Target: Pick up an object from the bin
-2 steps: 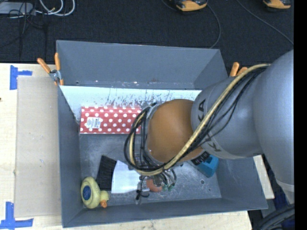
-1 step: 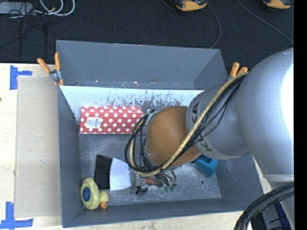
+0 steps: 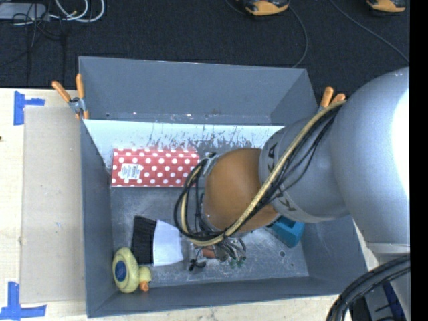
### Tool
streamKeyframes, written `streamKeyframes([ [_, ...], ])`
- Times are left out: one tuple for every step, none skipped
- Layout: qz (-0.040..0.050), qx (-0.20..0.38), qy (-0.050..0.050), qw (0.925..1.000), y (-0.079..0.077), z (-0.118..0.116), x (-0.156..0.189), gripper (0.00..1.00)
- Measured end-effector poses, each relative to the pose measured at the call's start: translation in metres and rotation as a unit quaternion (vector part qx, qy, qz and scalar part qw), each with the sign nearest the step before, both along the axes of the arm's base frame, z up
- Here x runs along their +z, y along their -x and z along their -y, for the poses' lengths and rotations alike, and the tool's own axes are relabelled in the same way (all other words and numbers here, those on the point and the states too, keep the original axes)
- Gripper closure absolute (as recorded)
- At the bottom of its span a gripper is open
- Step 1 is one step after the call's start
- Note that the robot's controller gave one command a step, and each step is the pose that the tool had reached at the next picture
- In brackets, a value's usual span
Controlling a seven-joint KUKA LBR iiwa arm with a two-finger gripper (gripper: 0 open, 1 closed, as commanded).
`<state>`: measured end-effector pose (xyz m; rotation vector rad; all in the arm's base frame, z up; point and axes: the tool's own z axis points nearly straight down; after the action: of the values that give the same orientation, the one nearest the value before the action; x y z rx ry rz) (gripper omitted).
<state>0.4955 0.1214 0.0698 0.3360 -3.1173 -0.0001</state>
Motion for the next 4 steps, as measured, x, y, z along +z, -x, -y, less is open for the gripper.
streamKeyframes([
  [-0.0049, 0.012, 0.001, 0.9999, 0.007, 0.012, 0.041, 1.0],
  [-0.0005, -0.013, 0.0, 0.9999, -0.01, 0.026, 0.005, 0.0],
  [-0.0026, -0.016, 0.0, 0.9999, -0.01, 0.028, -0.003, 0.0],
  [-0.0015, 0.113, -0.001, 0.9936, 0.003, 0.03, 0.0, 1.0],
])
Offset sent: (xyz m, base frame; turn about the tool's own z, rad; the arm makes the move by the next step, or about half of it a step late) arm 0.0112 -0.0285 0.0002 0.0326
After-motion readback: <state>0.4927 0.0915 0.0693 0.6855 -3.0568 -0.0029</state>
